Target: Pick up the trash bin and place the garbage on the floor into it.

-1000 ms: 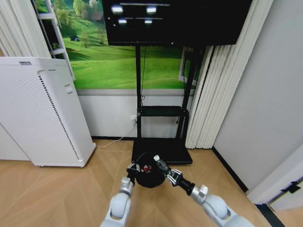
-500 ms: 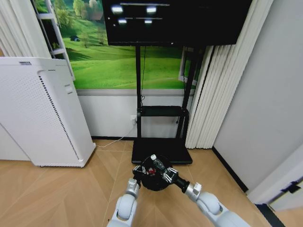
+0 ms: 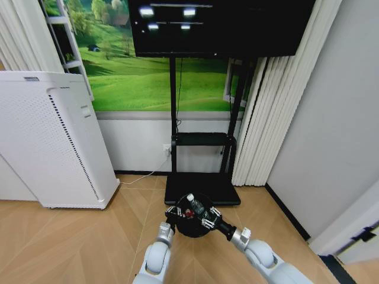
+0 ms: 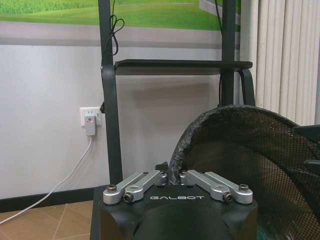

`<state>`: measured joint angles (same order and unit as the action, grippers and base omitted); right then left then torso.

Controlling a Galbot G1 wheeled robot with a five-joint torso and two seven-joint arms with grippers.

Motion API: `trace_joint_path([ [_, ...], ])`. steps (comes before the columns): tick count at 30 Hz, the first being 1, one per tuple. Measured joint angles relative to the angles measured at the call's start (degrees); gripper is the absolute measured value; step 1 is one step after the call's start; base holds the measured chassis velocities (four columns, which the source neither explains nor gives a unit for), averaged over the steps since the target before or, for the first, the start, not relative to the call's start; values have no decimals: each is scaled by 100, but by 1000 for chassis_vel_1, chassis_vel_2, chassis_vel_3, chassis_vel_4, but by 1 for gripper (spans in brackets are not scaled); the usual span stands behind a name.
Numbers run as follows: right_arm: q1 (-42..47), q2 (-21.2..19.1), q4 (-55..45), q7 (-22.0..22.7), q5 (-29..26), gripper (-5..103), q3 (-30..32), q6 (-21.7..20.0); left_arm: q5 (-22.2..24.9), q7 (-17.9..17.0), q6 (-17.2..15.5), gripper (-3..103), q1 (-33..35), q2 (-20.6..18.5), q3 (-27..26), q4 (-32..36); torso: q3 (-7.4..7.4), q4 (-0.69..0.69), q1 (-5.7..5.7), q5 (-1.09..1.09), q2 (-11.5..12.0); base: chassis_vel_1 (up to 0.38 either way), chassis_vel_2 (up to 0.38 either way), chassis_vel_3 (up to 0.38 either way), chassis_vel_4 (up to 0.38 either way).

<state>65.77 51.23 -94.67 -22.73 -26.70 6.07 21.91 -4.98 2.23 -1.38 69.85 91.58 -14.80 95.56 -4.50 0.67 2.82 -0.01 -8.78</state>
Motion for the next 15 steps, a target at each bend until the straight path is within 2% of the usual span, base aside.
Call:
trace_joint_path([
  [1, 11, 0, -1, 0, 3, 83, 6, 0, 1, 1, 0, 4, 0, -2, -1, 3, 0, 0, 0, 0, 0, 0, 0, 0, 0],
  [3, 26, 1, -4, 0, 9, 83, 15, 0, 2, 2, 0, 4, 1, -5, -2, 6, 0, 0, 0, 1, 0, 0, 0, 0, 0],
  [4, 44, 1, -9, -1, 11, 93, 24, 0, 2, 1, 0, 4, 4, -8, -4, 11, 0, 0, 0, 1, 0, 0, 0, 0, 0],
  [6, 68, 1, -22, 0, 12, 93, 38, 0, 3, 2, 0, 4, 6, -8, -5, 20, 0, 0, 0, 1, 0, 0, 0, 0, 0],
  [7, 86, 0, -34, -1, 13, 99, 49, 0, 4, 2, 0, 4, 7, -8, -10, 25, 0, 0, 0, 1, 0, 0, 0, 0, 0],
  [15, 199, -31, -160, 15, -34, 100, 192, -5, 17, 8, -1, 4, 31, -26, -49, 63, 0, 0, 0, 1, 0, 0, 0, 0, 0],
])
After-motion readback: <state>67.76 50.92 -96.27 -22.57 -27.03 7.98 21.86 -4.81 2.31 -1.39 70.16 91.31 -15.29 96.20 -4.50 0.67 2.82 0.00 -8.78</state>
